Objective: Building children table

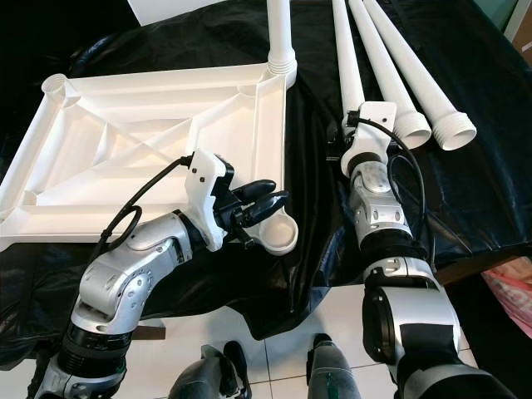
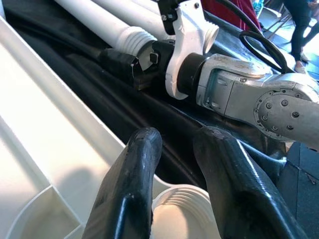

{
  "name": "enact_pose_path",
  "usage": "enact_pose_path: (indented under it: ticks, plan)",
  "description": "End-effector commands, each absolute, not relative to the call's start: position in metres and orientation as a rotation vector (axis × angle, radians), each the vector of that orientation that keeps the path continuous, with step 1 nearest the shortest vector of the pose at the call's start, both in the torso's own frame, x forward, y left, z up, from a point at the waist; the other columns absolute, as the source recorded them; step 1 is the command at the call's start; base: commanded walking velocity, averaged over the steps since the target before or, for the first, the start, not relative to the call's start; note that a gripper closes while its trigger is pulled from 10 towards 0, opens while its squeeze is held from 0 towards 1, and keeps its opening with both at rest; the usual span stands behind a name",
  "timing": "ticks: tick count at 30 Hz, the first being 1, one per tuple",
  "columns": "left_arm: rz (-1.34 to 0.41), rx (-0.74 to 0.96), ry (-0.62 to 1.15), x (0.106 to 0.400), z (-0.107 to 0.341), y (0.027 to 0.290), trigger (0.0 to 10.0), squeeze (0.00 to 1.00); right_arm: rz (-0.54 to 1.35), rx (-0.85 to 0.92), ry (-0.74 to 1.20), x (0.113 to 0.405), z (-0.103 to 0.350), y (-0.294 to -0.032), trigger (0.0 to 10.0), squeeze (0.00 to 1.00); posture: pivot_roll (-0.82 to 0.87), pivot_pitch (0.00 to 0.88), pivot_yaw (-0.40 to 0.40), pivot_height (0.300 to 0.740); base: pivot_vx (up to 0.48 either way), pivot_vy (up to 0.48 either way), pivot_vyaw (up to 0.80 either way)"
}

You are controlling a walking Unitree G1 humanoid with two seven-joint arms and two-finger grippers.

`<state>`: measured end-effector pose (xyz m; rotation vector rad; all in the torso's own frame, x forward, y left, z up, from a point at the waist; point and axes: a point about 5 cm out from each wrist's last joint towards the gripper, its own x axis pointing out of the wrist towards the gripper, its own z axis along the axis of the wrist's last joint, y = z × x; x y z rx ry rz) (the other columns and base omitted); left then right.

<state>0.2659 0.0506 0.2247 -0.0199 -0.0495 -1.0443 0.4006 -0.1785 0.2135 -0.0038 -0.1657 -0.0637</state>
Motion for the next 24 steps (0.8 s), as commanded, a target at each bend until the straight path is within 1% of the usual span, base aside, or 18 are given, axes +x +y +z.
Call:
enact_pose_path:
  ticks: [1,12,13,19,22,23,24]
  plan:
    - [-1.045,-0.019,-0.032,0.262,0.222,0.051,10.0,0.00,-0.054,0.002,-0.132,0.402,0.206,-0.176,10.0,0.00,-0.10,0.293,0.133,0.740,0.000,0.000,0.00]
    - [-1.031,-0.019,-0.024,0.260,0.223,0.051,10.0,0.00,-0.025,-0.006,-0.125,0.408,0.209,-0.172,10.0,0.00,-0.10,0.282,0.130,0.740,0.000,0.000,0.00]
    - [-1.027,-0.020,-0.024,0.260,0.223,0.051,10.0,0.00,-0.018,-0.006,-0.125,0.409,0.211,-0.171,0.0,0.00,-0.10,0.278,0.128,0.740,0.000,0.000,0.00]
    - [-1.022,-0.022,-0.026,0.260,0.224,0.051,10.0,0.00,-0.005,0.003,-0.132,0.409,0.212,-0.169,0.0,0.00,-0.10,0.270,0.128,0.740,0.000,0.000,0.00]
    - [-1.020,-0.018,-0.031,0.260,0.224,0.051,10.0,0.00,0.011,0.025,-0.147,0.409,0.213,-0.167,0.0,0.00,-0.11,0.266,0.129,0.740,0.000,0.000,0.00]
    - [-1.014,-0.015,-0.030,0.261,0.223,0.050,10.0,0.00,0.024,0.058,-0.180,0.408,0.216,-0.166,0.0,0.00,-0.11,0.260,0.127,0.740,0.000,0.000,0.00]
    - [-1.006,-0.015,-0.032,0.262,0.224,0.050,10.0,0.00,0.031,0.072,-0.212,0.406,0.219,-0.165,6.1,0.00,-0.11,0.258,0.126,0.740,0.000,0.000,0.00]
